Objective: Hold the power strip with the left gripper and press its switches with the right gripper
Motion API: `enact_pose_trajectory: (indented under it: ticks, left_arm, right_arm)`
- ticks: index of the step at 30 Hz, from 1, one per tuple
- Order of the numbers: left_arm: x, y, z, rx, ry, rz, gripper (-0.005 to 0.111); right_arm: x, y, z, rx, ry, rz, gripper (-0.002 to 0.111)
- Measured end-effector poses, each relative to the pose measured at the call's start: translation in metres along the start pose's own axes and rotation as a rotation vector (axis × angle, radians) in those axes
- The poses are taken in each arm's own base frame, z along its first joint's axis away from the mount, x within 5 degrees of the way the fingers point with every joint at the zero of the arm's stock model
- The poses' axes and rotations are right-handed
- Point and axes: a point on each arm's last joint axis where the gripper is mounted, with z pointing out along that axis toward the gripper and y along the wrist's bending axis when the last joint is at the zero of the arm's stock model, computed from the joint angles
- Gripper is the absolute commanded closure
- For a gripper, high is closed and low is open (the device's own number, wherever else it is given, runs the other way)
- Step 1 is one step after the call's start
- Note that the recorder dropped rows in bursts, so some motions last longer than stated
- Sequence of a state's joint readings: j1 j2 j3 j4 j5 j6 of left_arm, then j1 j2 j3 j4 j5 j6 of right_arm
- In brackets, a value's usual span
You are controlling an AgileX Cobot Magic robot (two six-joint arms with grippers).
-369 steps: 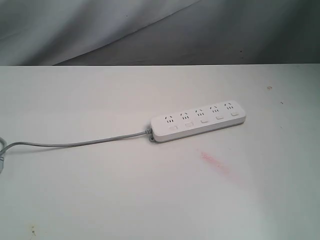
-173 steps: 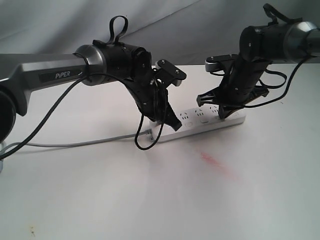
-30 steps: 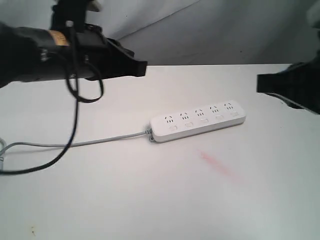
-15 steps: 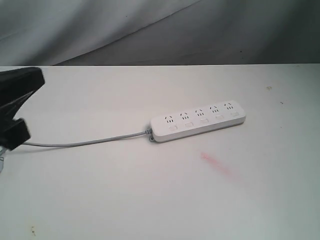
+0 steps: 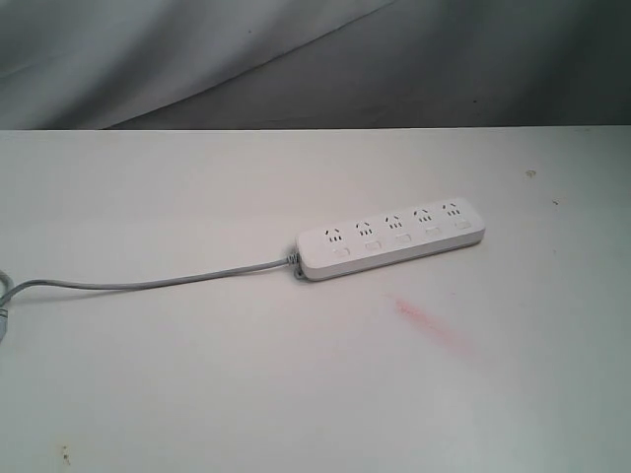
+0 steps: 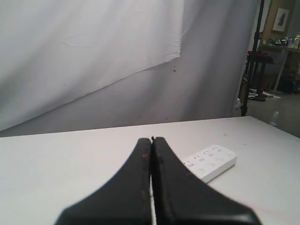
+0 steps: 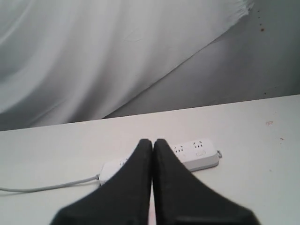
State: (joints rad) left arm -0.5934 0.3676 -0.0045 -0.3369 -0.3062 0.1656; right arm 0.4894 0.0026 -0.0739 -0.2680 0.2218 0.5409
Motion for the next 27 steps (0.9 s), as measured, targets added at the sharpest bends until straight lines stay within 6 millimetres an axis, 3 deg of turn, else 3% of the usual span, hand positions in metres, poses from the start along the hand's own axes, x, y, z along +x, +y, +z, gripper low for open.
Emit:
enact_pose_trajectory:
  ticks: [3, 27]
  left_arm:
    - [0.0006, 0.0035, -0.0001, -0.038, 0.007, 0.002, 0.107]
    - [0.0066, 0.0074, -0.0005, -0.082, 0.072, -0.004, 0.107]
  right_arm:
    - [0.0192, -0.0049, 0.0045, 0.005, 0.036, -0.035, 0.108]
    - [0.0201, -0.0051, 0.0046, 0.007, 0.040, -0.054, 0.108]
